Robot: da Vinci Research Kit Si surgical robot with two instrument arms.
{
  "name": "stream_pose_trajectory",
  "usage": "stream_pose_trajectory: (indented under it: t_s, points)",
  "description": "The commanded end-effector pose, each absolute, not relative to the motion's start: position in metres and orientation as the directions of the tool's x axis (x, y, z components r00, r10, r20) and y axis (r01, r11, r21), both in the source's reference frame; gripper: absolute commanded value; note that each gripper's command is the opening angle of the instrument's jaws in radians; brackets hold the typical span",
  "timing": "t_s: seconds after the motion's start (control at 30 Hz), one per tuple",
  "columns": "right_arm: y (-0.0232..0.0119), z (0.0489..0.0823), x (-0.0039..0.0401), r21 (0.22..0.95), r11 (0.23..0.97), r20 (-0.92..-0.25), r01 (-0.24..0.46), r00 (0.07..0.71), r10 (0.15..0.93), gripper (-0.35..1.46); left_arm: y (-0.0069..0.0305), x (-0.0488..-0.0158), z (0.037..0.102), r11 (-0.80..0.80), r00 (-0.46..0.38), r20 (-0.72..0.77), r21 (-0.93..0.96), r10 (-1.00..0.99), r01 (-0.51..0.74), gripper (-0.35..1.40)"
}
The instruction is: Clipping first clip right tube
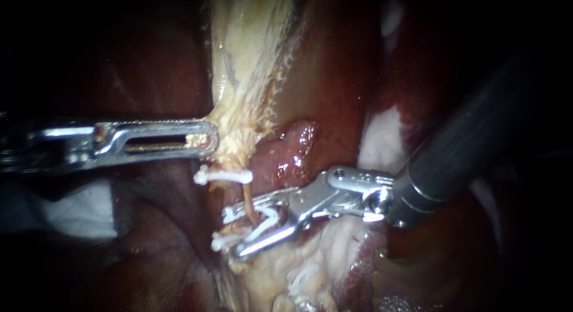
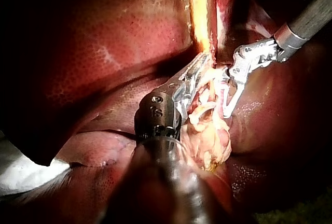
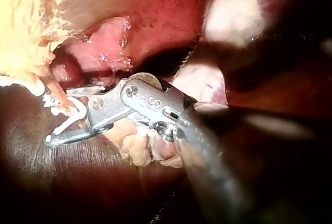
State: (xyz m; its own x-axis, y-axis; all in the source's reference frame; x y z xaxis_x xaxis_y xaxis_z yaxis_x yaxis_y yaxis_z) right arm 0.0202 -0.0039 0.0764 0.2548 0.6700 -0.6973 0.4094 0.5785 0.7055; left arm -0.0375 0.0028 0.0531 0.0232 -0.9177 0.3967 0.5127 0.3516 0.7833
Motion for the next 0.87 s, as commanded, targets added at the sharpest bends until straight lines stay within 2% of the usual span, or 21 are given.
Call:
stream_pose_trajectory:
  t_s: [0.03,0.07,0.1,0.17,0.2,0.87]
  points:
    - [-0.0039,0.0762,0.0200,0.717,0.568,-0.686,0.404,0.261,0.679,0.20,0.0028,-0.0375,0.0531,0.352,0.023,0.397,0.783,-0.918,0.513,-0.35]
    - [-0.0038,0.0763,0.0199,0.721,0.564,-0.682,0.403,0.263,0.683,0.09,0.0028,-0.0375,0.0531,0.352,0.023,0.397,0.783,-0.918,0.513,-0.35]
    - [-0.0037,0.0764,0.0197,0.733,0.557,-0.669,0.390,0.267,0.694,-0.10,0.0028,-0.0375,0.0531,0.352,0.023,0.397,0.783,-0.918,0.513,-0.35]
    - [-0.0034,0.0765,0.0195,0.738,0.551,-0.664,0.390,0.269,0.698,-0.32,0.0028,-0.0374,0.0531,0.352,0.023,0.397,0.783,-0.918,0.513,-0.35]
    - [-0.0031,0.0765,0.0193,0.738,0.550,-0.663,0.390,0.269,0.698,-0.35,0.0028,-0.0374,0.0531,0.352,0.023,0.397,0.783,-0.918,0.513,-0.35]
    - [-0.0027,0.0765,0.0189,0.752,0.543,-0.649,0.374,0.272,0.711,-0.35,0.0030,-0.0374,0.0533,0.352,0.024,0.397,0.784,-0.918,0.512,-0.35]
